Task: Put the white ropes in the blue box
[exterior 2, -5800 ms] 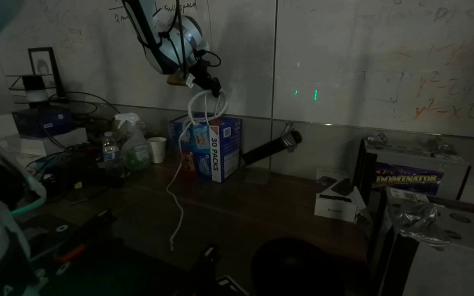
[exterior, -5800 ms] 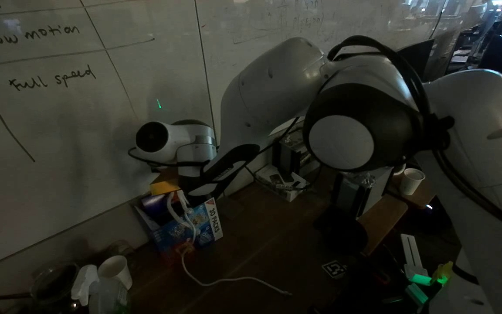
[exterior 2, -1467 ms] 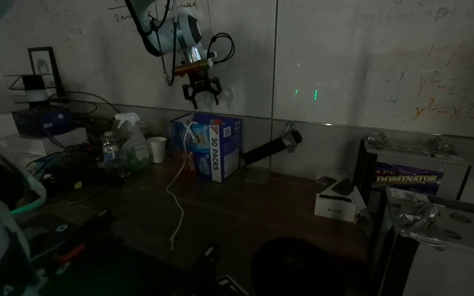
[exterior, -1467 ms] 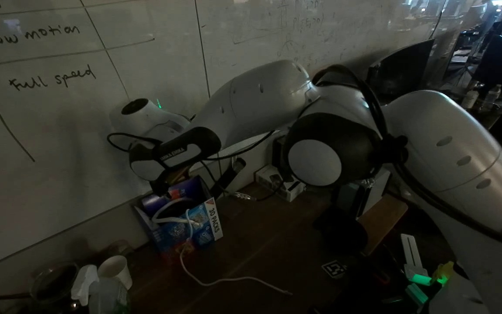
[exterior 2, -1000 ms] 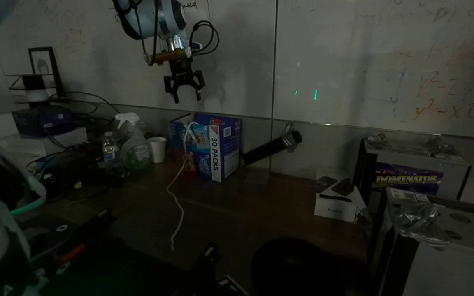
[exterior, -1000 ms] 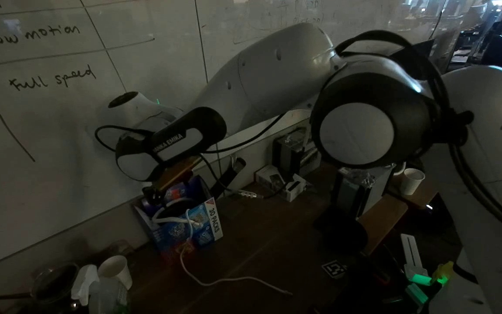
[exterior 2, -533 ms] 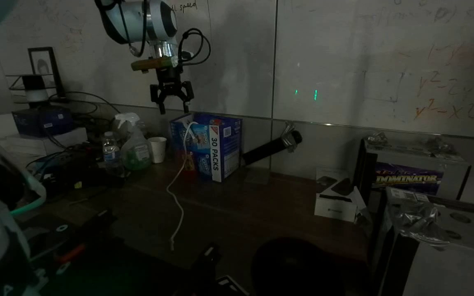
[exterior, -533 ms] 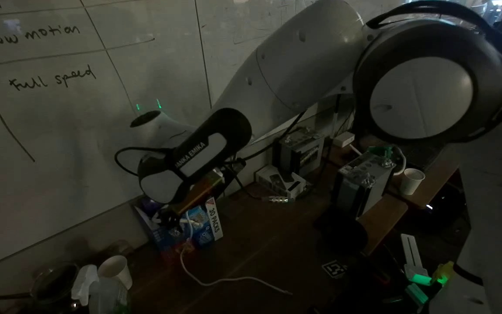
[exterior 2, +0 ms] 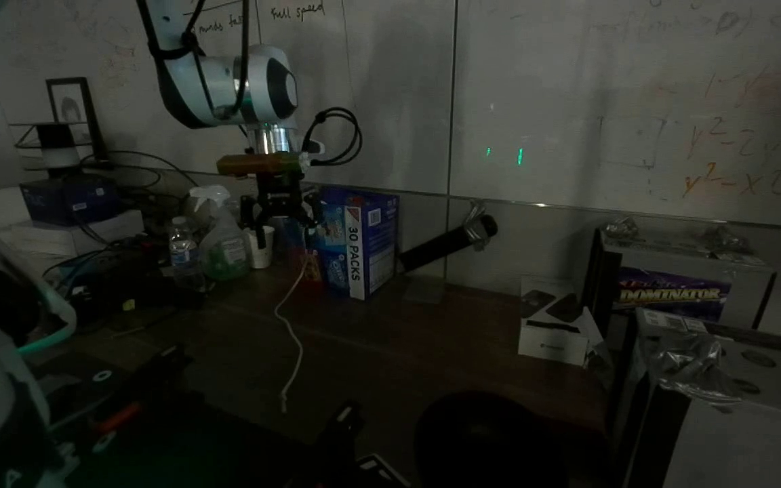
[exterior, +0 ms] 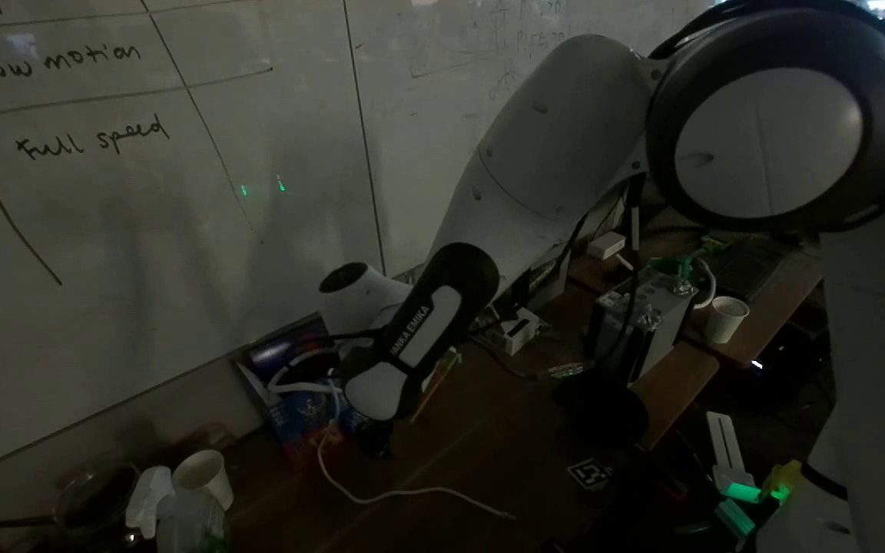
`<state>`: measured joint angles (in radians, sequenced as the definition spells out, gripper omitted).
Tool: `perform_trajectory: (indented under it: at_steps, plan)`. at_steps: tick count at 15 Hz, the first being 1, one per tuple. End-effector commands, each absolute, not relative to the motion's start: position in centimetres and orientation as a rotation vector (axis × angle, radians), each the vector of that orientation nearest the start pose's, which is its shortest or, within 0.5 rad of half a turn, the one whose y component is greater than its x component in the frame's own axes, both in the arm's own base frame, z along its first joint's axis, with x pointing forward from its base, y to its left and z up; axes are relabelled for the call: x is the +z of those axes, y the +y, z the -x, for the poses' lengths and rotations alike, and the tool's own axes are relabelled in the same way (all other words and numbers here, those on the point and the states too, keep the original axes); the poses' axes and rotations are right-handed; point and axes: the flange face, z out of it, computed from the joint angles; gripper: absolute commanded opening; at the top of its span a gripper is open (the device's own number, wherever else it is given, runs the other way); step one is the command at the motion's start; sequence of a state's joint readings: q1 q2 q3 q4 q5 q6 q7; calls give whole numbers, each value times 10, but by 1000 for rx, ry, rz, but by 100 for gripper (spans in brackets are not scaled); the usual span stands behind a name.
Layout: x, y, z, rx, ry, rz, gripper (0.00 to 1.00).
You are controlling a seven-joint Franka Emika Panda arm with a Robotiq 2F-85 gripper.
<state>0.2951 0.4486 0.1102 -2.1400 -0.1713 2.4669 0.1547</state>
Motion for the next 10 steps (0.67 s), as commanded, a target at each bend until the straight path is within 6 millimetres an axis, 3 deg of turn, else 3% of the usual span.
perform_trajectory:
  at_steps: [1, 5, 10]
  plan:
    - [167, 194, -493, 134, -722, 3088, 100]
    - [136, 169, -481, 127, -773, 2990, 100]
    - [91, 153, -471, 139, -780, 2939, 100]
